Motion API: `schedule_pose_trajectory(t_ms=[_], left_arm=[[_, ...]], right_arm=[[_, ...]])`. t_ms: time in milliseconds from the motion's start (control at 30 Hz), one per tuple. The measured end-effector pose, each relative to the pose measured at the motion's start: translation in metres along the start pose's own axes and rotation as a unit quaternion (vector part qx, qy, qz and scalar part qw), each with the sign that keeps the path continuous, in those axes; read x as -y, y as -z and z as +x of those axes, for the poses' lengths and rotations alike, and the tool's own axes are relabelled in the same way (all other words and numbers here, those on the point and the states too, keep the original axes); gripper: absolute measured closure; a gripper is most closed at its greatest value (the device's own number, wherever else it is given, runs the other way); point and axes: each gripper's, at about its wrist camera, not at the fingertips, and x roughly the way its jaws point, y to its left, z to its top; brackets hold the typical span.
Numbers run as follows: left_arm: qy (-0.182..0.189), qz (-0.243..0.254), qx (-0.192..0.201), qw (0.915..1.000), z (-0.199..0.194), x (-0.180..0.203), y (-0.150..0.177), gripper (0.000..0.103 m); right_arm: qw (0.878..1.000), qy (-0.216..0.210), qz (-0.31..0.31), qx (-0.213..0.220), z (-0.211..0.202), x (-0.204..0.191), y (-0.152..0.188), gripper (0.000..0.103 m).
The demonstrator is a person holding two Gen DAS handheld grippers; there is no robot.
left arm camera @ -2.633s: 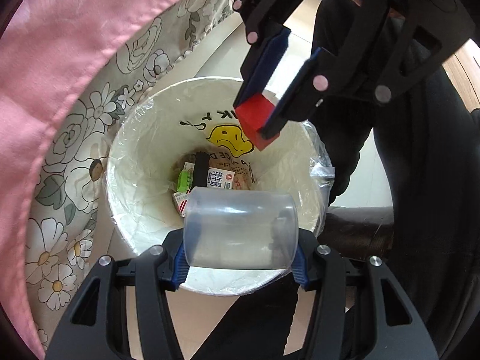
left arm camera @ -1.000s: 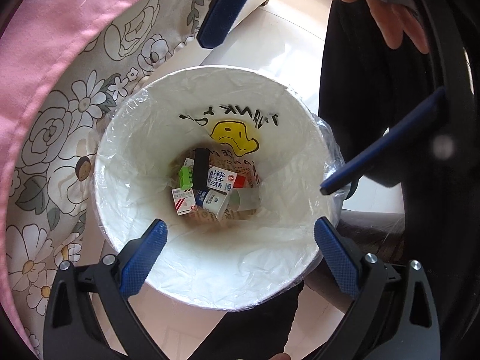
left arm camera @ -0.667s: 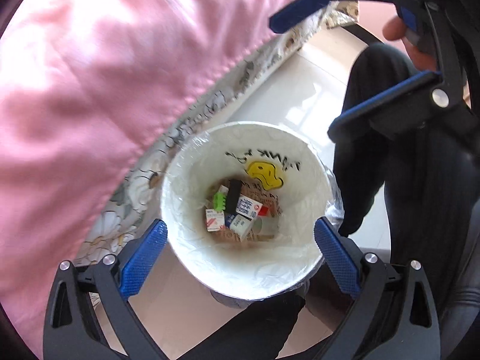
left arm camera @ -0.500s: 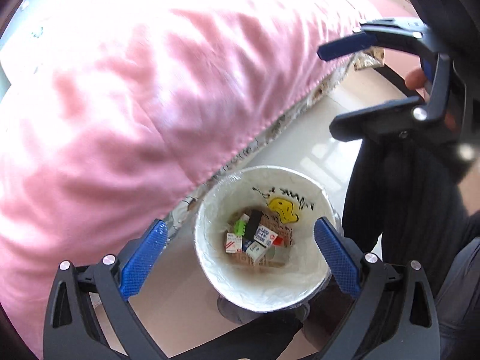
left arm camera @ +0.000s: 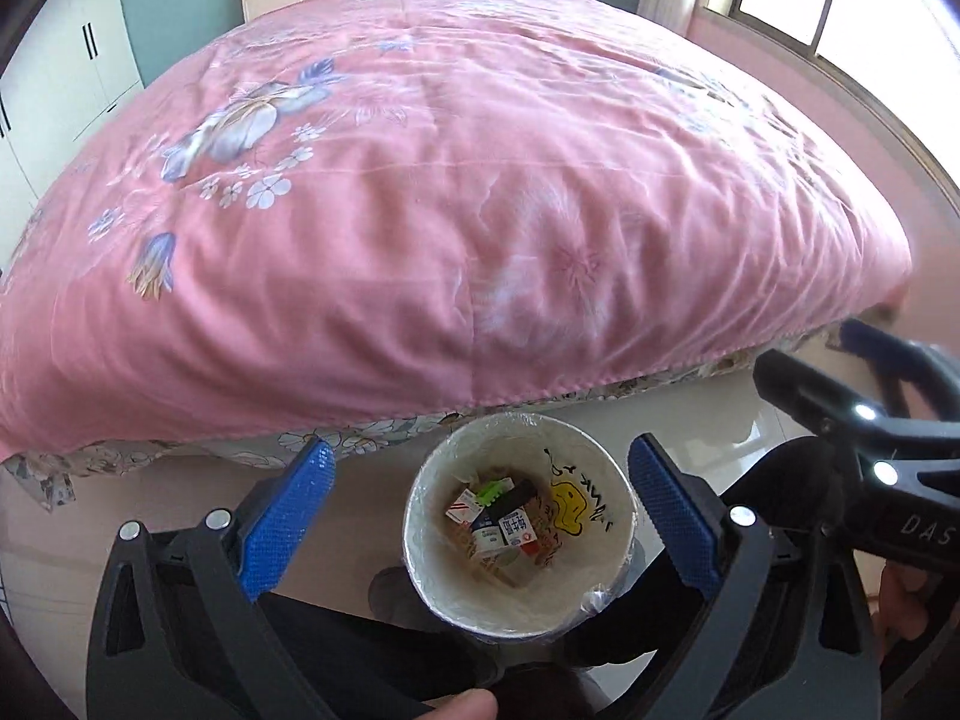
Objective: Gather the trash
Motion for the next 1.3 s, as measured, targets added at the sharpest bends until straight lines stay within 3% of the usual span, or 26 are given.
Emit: schedule_pose_trajectory(t_ms=[300, 500, 667, 1033, 1300], left_arm=[[-0.066, -0.078, 0.023, 0.9945, -0.038, -0.007, 0.036, 0.003], [-0.091, -0.101, 0.045, 0.9897, -0.067, -0.013, 0.05, 0.003], [-0.1, -0.101, 0.062, 0.9879, -0.084, -0.012, 0.055, 0.003], [-0.106, -0.089, 0.062, 0.9884, -0.093, -0.007, 0.06, 0.003], [-0.116, -0.089, 0.077, 0.9862, -0.104, -0.009, 0.061, 0.003]], right_arm=[[0.998, 0.046, 0.051, 0.005, -0.042, -0.015, 0.034, 0.007], [0.996, 0.074, 0.033, 0.039, -0.067, -0.031, 0.051, 0.007], [0.994, 0.086, 0.034, 0.064, -0.085, -0.036, 0.057, 0.007], [0.994, 0.088, 0.038, 0.052, -0.097, -0.036, 0.062, 0.007], [0.995, 0.068, 0.037, 0.069, -0.11, -0.04, 0.062, 0.007]])
